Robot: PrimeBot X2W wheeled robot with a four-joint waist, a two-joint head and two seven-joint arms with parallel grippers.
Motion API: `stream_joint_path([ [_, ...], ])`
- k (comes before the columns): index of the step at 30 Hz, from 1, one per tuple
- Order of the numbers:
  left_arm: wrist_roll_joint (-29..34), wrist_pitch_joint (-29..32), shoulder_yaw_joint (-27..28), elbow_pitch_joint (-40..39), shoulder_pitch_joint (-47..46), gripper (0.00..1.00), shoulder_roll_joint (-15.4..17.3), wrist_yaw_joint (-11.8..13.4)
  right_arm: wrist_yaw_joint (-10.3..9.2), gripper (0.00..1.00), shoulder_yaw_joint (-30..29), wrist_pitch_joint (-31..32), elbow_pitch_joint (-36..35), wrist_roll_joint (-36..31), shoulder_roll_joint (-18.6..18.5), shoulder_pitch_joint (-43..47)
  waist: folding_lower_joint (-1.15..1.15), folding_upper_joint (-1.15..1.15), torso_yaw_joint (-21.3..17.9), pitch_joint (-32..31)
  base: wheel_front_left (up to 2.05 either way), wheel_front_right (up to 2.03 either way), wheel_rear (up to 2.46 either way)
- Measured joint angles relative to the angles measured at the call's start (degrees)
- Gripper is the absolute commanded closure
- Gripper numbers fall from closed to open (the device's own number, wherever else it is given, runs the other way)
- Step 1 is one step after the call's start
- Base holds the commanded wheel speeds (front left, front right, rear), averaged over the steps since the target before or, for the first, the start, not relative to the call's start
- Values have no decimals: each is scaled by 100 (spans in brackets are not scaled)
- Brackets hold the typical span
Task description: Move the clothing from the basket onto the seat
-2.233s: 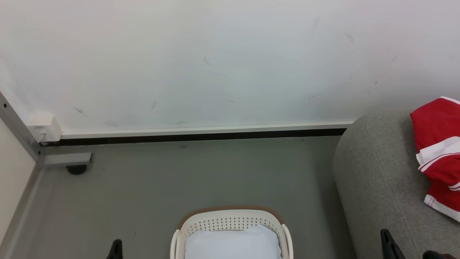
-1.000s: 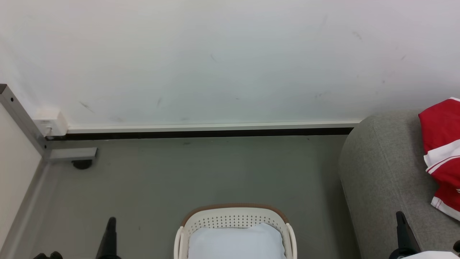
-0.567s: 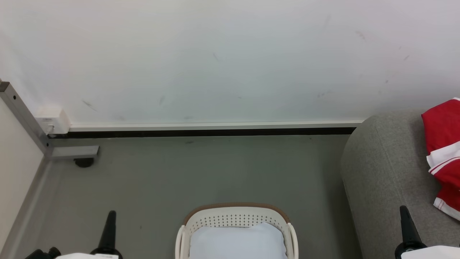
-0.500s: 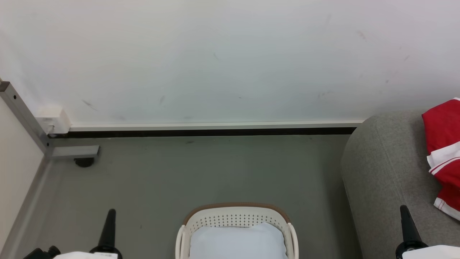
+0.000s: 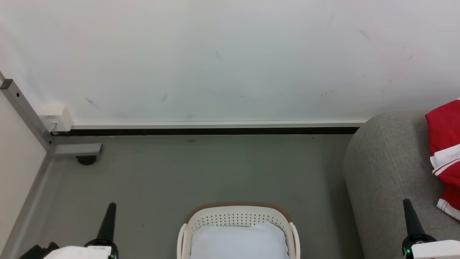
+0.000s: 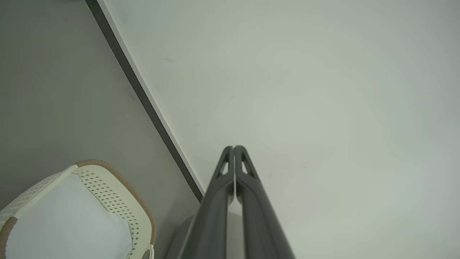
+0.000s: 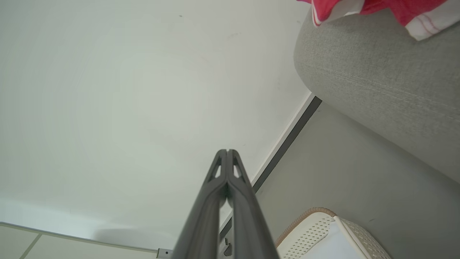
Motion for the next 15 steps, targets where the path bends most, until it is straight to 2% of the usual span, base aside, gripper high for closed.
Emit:
stream_joint_path([
  [15,-672,187,83,5,-167,100,-27,7,0,100,-3,133,-74,808,-55,-54,0,0,53,24,0,0,0],
])
